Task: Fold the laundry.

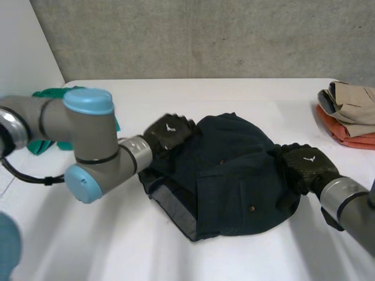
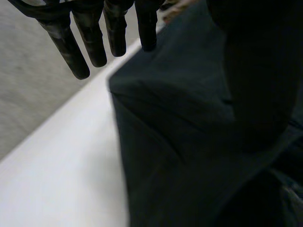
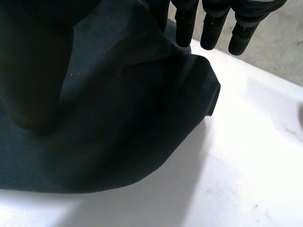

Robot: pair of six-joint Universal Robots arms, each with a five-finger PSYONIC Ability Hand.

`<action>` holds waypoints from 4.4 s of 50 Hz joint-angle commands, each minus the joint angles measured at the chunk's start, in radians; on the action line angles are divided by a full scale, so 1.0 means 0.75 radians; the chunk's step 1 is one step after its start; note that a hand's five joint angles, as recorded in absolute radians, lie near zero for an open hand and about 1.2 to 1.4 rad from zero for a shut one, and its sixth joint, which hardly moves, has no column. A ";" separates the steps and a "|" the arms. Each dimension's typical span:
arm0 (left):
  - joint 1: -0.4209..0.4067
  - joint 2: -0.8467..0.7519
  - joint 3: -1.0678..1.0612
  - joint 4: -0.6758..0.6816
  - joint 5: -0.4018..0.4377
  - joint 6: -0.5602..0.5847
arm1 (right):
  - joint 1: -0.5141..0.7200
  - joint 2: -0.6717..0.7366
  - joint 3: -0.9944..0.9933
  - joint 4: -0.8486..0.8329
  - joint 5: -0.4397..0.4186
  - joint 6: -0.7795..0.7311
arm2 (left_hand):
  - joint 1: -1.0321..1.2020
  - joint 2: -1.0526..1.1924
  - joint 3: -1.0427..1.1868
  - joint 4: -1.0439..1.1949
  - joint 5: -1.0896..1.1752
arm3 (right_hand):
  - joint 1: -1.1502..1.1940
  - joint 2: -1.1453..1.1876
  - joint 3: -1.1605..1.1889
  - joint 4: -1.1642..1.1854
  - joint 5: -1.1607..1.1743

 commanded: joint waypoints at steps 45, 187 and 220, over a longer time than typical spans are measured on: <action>-0.628 0.305 -0.415 0.396 -0.781 -0.527 | 0.157 0.806 -0.997 -0.868 -0.343 -0.023 | 1.026 1.020 1.016 1.025 1.036 | -0.065 -0.051 -0.046 -0.047 -0.058; -0.164 0.831 -0.912 0.103 -0.608 -0.184 | 0.114 0.242 -0.568 0.496 -0.085 -0.370 | 0.520 0.514 0.510 0.519 0.529 | 0.394 0.408 0.413 0.412 0.401; -0.064 0.444 -0.966 0.453 -0.687 -0.163 | 0.132 0.648 -0.629 -0.160 -0.231 -0.450 | 0.453 0.447 0.443 0.452 0.463 | 0.676 0.690 0.695 0.694 0.683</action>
